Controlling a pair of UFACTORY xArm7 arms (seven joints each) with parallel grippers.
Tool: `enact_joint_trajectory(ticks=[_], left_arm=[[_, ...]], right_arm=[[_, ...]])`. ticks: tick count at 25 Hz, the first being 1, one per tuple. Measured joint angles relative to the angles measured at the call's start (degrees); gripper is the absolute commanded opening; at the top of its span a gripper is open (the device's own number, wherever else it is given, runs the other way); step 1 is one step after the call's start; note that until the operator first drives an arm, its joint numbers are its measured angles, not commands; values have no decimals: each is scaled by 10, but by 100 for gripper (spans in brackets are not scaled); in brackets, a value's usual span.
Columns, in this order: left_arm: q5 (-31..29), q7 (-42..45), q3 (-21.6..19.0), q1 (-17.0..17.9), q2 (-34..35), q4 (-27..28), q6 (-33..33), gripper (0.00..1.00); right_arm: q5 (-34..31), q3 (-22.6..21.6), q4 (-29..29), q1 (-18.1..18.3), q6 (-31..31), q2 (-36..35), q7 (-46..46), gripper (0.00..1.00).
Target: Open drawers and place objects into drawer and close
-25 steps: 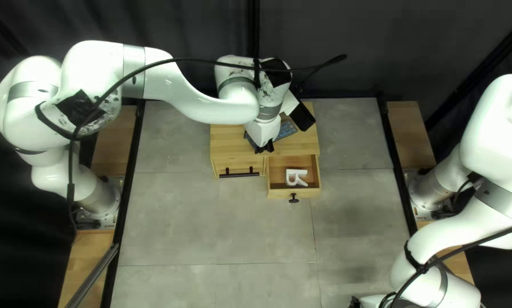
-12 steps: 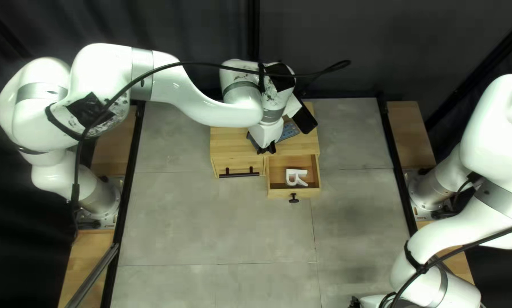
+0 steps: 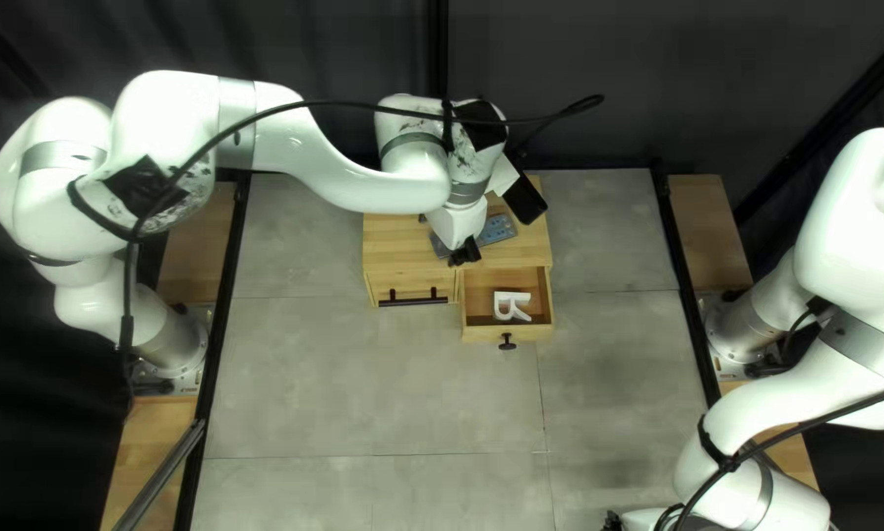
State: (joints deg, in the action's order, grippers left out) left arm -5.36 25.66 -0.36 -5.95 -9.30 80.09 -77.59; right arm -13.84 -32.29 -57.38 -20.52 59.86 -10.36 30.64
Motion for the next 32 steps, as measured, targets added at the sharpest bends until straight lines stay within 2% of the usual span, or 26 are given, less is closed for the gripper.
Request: enact_joint_trajectory(ticks=[3, 6, 11, 15, 22, 29, 32], left_arm=[[-5, 18, -23, 26, 40, -33, -6, 100], [-22, 39, -65, 69, 75, -62, -21, 100], [-45, 72, -137, 145, 84, -96, -26, 100], [-49, 89, -202, 213, 57, -130, 12, 100], [-35, 127, -274, 297, 3, -159, 79, 100], [-59, 138, -304, 349, -66, -127, 87, 100], [-54, 127, -313, 356, -81, -127, 106, 100]], right_arm=[[0, 0, 0, 0, 0, 0, 0, 100], [0, 0, 0, 0, 0, 0, 0, 100], [0, 0, 0, 0, 0, 0, 0, 100], [0, 0, 0, 0, 0, 0, 0, 100], [0, 0, 0, 0, 0, 0, 0, 100], [0, 0, 0, 0, 0, 0, 0, 100], [0, 0, 0, 0, 0, 0, 0, 100]])
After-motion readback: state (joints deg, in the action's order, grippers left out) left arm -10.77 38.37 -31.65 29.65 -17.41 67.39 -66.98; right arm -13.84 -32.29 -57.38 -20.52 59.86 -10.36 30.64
